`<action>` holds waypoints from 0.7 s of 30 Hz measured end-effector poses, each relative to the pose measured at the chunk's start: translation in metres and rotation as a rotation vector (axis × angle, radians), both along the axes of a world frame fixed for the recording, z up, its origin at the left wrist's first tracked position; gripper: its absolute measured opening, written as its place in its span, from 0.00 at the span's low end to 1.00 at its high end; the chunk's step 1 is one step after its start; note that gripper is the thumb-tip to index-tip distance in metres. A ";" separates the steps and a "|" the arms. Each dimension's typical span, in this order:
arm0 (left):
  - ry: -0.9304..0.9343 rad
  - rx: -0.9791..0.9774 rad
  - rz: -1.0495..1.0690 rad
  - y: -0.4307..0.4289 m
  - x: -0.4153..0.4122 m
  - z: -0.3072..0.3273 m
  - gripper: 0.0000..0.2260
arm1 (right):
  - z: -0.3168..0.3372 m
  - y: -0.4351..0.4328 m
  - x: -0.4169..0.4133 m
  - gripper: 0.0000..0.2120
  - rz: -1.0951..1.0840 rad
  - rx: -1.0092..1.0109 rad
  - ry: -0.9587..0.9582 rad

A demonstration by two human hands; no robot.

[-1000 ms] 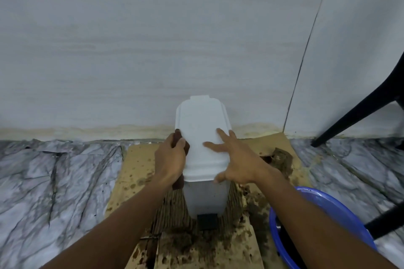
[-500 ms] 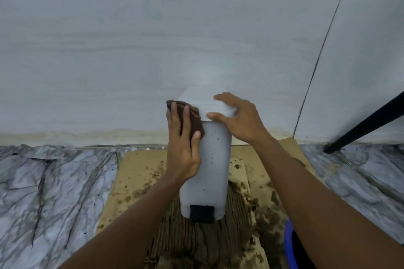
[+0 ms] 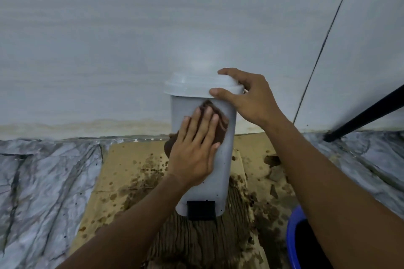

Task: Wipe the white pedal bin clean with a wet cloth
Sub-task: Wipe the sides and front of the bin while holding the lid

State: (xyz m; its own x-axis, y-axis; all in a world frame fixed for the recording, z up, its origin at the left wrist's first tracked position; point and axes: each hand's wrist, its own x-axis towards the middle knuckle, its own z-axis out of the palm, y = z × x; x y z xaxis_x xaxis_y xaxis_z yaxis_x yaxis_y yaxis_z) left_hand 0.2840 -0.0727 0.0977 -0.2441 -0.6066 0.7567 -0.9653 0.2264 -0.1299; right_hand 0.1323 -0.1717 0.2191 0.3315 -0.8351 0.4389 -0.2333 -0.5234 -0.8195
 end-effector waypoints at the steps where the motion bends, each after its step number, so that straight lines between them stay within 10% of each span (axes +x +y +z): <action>1: -0.088 0.009 -0.028 0.000 0.003 0.000 0.26 | 0.000 0.000 0.000 0.26 0.001 0.002 0.000; 4: -0.154 0.006 -0.101 0.004 0.022 0.001 0.25 | 0.000 0.003 0.003 0.27 0.003 0.019 -0.003; 10: 0.282 -0.001 0.063 0.008 0.016 0.002 0.27 | 0.002 0.007 0.008 0.24 -0.004 0.033 0.020; 16: -0.029 0.009 -0.011 -0.005 -0.009 0.018 0.26 | 0.003 0.007 0.005 0.25 -0.002 0.042 0.011; 21: 0.341 -0.041 0.046 0.006 0.023 0.002 0.28 | 0.004 0.009 0.007 0.22 0.012 0.053 0.013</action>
State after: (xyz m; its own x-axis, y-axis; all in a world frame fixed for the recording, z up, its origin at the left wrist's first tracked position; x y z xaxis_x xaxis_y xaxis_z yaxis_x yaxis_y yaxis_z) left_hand 0.3071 -0.0671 0.0997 0.0540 -0.5781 0.8142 -0.9639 0.1828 0.1937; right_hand 0.1392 -0.1623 0.2233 0.3468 -0.8529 0.3902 -0.2382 -0.4825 -0.8429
